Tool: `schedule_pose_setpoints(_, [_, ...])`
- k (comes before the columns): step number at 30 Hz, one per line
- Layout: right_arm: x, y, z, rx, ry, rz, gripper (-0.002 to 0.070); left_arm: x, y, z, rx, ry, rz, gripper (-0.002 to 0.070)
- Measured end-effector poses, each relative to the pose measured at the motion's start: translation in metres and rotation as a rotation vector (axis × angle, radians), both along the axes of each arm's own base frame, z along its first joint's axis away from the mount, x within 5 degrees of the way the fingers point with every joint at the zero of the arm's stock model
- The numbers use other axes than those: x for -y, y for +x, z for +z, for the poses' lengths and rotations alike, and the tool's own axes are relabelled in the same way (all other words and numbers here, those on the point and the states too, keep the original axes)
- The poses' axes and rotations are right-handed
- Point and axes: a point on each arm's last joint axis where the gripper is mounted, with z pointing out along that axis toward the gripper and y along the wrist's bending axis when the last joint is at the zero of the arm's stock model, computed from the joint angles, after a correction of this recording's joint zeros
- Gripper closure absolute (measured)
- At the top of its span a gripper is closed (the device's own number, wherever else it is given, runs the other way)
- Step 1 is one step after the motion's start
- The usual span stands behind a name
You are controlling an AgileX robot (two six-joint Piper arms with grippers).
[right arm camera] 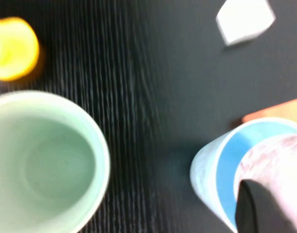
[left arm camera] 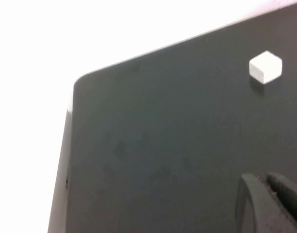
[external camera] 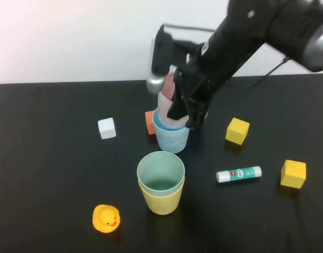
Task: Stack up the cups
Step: Place the pink cup on the blue cup
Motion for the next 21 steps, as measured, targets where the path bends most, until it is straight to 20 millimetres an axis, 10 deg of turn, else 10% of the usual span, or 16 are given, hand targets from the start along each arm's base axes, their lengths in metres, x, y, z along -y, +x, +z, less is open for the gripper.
schedule_pose_setpoints(13, [-0.006, 0.01, -0.018, -0.062, -0.036, -0.01, 0.0636, 0.002, 0.003, -0.007, 0.012, -0.022, -0.004, 0.0668])
schedule_pose_setpoints(21, [-0.008, 0.008, -0.017, -0.101, -0.01, -0.04, 0.0472, 0.003, 0.003, -0.008, 0.016, -0.019, -0.006, 0.0668])
